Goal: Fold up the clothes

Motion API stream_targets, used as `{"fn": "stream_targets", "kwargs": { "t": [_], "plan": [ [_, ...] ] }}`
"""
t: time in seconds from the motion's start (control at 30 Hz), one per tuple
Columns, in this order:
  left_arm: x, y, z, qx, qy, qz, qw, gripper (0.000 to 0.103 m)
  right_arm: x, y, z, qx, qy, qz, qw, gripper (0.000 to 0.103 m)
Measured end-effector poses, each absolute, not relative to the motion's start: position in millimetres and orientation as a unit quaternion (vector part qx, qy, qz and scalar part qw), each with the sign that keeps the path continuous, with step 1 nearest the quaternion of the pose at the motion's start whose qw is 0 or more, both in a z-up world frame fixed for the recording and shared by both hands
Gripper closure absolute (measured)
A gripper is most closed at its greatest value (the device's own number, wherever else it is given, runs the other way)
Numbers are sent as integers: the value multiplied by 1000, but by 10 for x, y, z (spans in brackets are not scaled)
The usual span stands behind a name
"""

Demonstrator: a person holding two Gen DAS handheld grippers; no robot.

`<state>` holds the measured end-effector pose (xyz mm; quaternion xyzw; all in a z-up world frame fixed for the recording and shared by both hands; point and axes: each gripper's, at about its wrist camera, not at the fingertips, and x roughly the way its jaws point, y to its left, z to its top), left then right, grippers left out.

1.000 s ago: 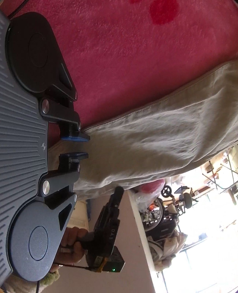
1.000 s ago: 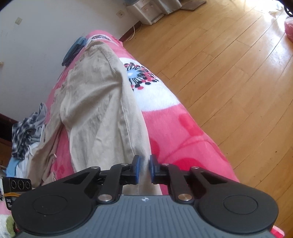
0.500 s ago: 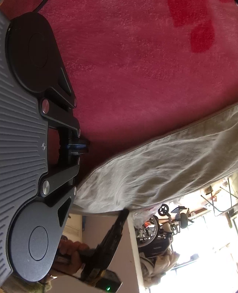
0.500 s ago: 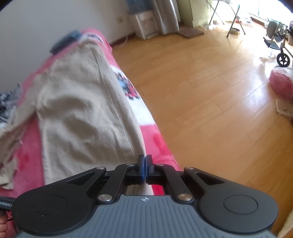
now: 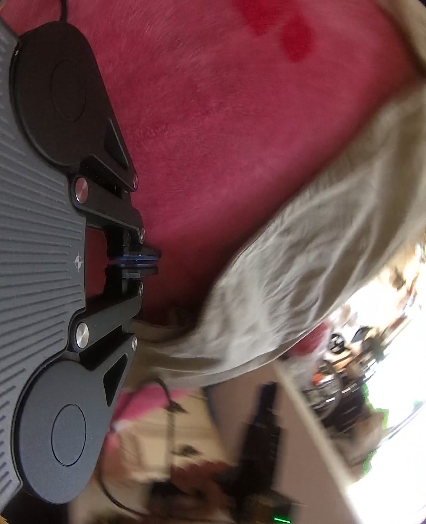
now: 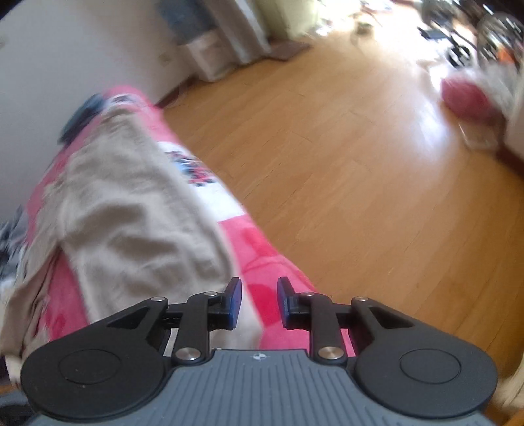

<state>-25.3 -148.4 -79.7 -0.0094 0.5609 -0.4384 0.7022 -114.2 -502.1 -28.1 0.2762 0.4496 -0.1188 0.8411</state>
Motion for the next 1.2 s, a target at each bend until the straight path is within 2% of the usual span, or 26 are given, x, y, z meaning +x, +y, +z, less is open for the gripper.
{"fn": "stream_targets", "kwargs": {
  "t": [0.07, 0.17, 0.23, 0.27, 0.33, 0.4, 0.53, 0.63, 0.87, 0.9, 0.93, 1.0, 1.07, 1.2],
  "plan": [
    [-391, -1472, -672, 22, 540, -453, 709, 103, -1185, -4844, -56, 240, 440, -71, 862, 77],
    [-620, -1452, -478, 60, 511, -474, 715, 96, -1278, -4447, 220, 176, 438, 15, 881, 77],
    [-815, -1405, -347, 66, 508, -494, 702, 86, -1358, -4175, 300, 145, 447, 49, 881, 77],
    [-906, -1403, -294, 67, 506, -507, 695, 84, -1391, -4092, 305, 143, 452, 54, 879, 77],
    [-1088, -1436, -214, 70, 498, -533, 680, 66, -1451, -4033, 268, 164, 451, 56, 875, 77],
    [-1246, -1512, -197, 75, 491, -543, 677, 62, -1509, -3990, 223, 188, 451, 55, 871, 77],
    [-1418, -1675, -256, 86, 484, -546, 679, 61, -1621, -4184, -1, 284, 458, 3, 842, 77],
    [-1458, -1777, -340, 108, 475, -558, 672, 61, -1774, -4309, -88, 333, 443, -31, 832, 77],
    [-1592, -2107, -709, 223, 415, -562, 680, 62, -1953, -4537, -310, 363, 440, -71, 818, 77],
    [-1592, -2140, -770, 235, 413, -554, 683, 68, -1967, -4568, -328, 364, 440, -75, 817, 77],
    [-1596, -2157, -802, 245, 406, -549, 688, 83, -1984, -4595, -335, 361, 440, -78, 819, 77],
    [-1593, -2151, -799, 255, 389, -547, 696, 102, -2009, -4644, -342, 352, 435, -83, 825, 77],
    [-1519, -2087, -708, 226, 392, -556, 697, 103, -2034, -4703, -365, 352, 430, -87, 827, 77],
    [-1207, -1871, -440, 98, 443, -556, 697, 103, -2077, -4829, -418, 362, 418, -93, 828, 77]
  ]
}}
